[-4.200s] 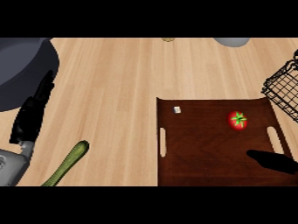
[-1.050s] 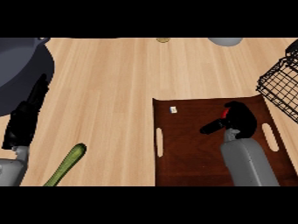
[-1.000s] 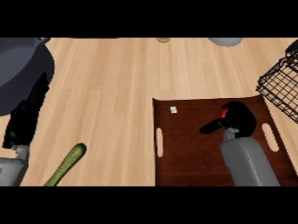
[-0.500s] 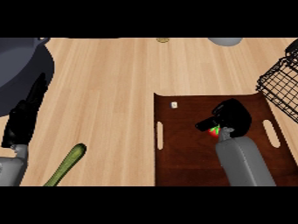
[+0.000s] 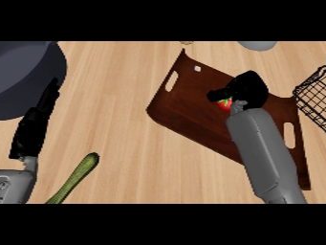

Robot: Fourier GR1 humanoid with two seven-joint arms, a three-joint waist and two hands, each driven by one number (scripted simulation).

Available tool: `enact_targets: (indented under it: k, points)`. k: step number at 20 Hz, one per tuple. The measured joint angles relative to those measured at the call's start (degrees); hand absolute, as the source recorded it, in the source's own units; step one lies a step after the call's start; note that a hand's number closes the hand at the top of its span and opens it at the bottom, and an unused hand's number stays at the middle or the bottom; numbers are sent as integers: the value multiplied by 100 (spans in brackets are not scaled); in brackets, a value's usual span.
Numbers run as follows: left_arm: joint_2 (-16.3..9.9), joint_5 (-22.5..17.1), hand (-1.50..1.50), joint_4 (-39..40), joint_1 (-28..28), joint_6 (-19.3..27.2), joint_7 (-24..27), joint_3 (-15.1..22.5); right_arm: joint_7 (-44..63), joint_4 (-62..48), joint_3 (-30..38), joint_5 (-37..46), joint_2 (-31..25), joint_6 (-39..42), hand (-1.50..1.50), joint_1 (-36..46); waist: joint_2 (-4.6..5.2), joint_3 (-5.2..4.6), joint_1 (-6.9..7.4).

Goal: Pick the tomato from the tray and place it in the tiered basket

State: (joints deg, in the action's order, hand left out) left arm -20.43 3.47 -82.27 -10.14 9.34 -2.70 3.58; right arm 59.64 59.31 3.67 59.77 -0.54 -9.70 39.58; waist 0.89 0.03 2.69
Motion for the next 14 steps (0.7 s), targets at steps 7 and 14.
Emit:
enact_targets:
  k: [7,14]
  points:
    - [63,47,0,60,-106,-15,-11,42,6,-806,502,815,-427,-932,150,1436,24,-7,68]
    - [92,110,0,74,-165,31,-144,9,177,-1377,619,1919,-893,-1241,150,2525,-20,-10,-23]
